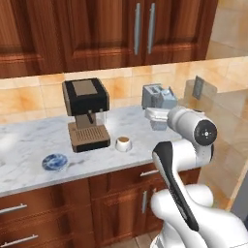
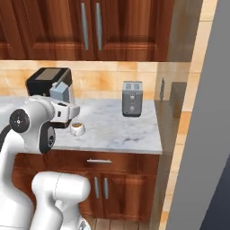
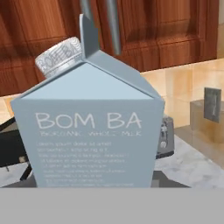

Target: Take a sugar cube from the saucer and place it inside the coffee. Then, grab milk from the fridge and place it next to the coffee on the counter to sweeten the coffee.

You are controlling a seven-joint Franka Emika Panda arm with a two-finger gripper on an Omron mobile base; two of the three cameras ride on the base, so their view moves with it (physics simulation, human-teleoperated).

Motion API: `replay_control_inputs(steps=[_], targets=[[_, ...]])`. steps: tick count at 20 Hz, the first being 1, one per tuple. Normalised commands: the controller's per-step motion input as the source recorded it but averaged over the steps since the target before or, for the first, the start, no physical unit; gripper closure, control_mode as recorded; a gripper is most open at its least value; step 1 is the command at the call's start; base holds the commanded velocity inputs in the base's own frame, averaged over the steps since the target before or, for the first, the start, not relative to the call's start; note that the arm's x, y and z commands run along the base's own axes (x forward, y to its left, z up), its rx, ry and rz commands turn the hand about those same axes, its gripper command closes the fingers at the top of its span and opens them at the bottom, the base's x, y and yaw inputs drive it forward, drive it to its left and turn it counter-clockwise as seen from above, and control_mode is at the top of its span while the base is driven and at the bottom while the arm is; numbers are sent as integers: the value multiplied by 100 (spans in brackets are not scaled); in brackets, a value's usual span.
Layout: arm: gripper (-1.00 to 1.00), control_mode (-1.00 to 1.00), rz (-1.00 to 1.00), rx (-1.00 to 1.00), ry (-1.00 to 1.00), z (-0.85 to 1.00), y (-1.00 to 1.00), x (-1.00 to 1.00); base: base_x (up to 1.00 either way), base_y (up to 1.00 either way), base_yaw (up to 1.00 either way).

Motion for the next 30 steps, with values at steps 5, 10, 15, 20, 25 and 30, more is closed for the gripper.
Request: replay_control_inputs(steps=[5,10,15,20,25,30], targets=[[100,-100,6,0,6,0,-5,9,40,0,11],[100,-100,35,23,34,0,-67,28,0,0,0],[100,-100,46,10,35,-27,-52,76,0,0,0],[100,-100,31,-11,8,-77,-6,92,0,0,0],[100,-100,27,-20,3,-66,-7,54,0,0,0],[100,-100,24,-14,-12,-89,0,4,0,0,0]])
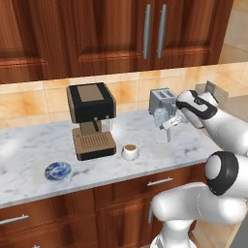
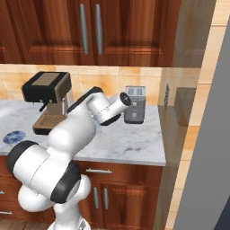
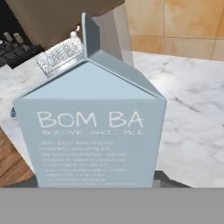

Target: Take a sugar cube from the saucer and place it inside the coffee. Then, grab milk from the fridge and place it next to the coffee on the counter to sweeten the coffee.

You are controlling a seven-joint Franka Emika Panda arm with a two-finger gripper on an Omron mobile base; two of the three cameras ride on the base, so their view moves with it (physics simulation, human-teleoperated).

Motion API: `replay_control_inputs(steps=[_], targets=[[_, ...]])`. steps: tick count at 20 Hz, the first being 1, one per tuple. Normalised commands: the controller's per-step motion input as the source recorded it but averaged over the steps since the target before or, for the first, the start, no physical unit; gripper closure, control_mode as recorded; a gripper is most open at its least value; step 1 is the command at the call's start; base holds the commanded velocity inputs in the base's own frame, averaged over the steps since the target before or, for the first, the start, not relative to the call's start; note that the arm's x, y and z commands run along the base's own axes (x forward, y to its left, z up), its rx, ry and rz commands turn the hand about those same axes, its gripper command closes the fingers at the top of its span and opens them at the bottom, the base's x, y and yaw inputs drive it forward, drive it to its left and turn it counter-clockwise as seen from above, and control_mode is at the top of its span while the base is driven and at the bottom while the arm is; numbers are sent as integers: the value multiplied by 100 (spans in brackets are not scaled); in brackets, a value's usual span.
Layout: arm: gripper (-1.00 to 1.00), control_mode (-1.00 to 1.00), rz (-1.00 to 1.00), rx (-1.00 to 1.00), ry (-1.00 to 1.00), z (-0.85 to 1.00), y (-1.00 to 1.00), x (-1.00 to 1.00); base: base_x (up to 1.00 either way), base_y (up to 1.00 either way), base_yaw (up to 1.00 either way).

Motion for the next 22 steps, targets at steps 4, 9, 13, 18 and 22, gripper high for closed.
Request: replay_control_inputs(steps=[4,9,13,18,22], targets=[[100,-100,8,-8,-5,-49,0,63,0,0,0],[100,-100,10,-1,-9,-57,0,12,0,0,0],[100,-100,4,3,-13,-38,0,3,0,0,0],[100,-100,0,0,-6,-14,3,31,0,0,0],[100,-100,0,1,-3,-8,10,22,0,0,0]])
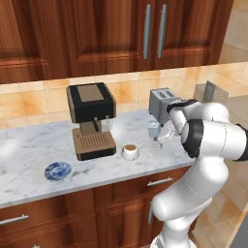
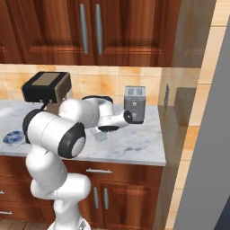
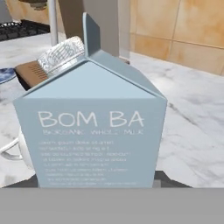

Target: Take a sugar cube from the saucer and place it inside the coffee. Then, grab milk from the fridge and place it next to the coffee on the counter to sweeten the coffee.

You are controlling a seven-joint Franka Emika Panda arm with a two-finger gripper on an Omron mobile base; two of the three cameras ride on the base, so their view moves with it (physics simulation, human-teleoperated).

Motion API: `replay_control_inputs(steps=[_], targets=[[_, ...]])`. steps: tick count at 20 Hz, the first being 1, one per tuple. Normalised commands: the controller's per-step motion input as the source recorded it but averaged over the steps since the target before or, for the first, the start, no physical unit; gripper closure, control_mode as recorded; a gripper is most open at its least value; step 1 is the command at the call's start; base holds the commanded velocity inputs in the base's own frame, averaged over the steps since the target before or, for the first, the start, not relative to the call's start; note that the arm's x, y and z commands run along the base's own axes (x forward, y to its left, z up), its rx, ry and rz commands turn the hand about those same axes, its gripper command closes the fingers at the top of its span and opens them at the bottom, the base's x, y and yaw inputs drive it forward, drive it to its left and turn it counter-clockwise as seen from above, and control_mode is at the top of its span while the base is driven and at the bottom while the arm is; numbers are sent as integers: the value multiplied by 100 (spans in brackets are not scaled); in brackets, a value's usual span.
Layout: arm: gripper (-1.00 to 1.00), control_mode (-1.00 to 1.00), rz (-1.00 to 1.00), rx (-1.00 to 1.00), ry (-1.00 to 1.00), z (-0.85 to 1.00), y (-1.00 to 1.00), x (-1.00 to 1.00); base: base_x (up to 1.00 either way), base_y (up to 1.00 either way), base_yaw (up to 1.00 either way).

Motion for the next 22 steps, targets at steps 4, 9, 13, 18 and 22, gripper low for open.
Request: replay_control_inputs(steps=[4,9,13,18,22], targets=[[100,-100,0,0,0,-20,1,5,0,0,0],[100,-100,0,3,-4,-36,4,0,0,0,0],[100,-100,0,7,-6,-14,14,40,0,0,0],[100,-100,0,8,-8,-6,2,1,0,0,0],[100,-100,3,0,-7,-14,2,0,0,0,0]])
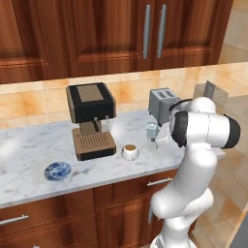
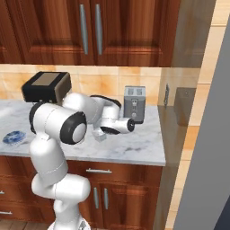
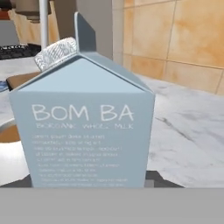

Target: Take a sugar cube from the saucer and place it inside the coffee. Then, grab milk from the fridge and place it next to the coffee on the counter to sweeten the coffee.

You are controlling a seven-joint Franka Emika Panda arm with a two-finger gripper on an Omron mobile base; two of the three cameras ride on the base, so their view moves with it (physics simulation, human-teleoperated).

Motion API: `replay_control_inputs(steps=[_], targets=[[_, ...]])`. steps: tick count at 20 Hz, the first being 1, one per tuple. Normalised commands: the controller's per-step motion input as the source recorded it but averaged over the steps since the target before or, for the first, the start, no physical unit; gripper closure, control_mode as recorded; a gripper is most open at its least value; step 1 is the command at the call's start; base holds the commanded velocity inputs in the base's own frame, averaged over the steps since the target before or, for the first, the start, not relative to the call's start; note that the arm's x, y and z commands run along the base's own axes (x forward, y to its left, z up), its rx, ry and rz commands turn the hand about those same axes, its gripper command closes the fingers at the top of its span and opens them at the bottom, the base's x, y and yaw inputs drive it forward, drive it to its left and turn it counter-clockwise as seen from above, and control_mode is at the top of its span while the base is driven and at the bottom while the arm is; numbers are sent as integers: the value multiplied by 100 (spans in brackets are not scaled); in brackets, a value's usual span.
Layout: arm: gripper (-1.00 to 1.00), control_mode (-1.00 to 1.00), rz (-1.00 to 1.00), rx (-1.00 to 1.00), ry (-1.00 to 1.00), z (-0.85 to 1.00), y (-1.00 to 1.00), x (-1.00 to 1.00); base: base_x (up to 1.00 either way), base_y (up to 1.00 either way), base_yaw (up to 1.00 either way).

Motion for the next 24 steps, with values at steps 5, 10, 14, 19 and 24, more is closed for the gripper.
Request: replay_control_inputs(steps=[5,10,14,19,24], targets=[[-100,-100,0,1,0,0,-2,-3,0,0,0],[-100,-100,-1,0,0,0,-10,-27,0,0,0],[-100,-100,-5,0,0,0,-14,-39,0,0,0],[-100,-100,-10,0,0,0,-15,-56,0,0,0],[-100,-100,-26,-2,0,18,-17,-48,0,0,0]])
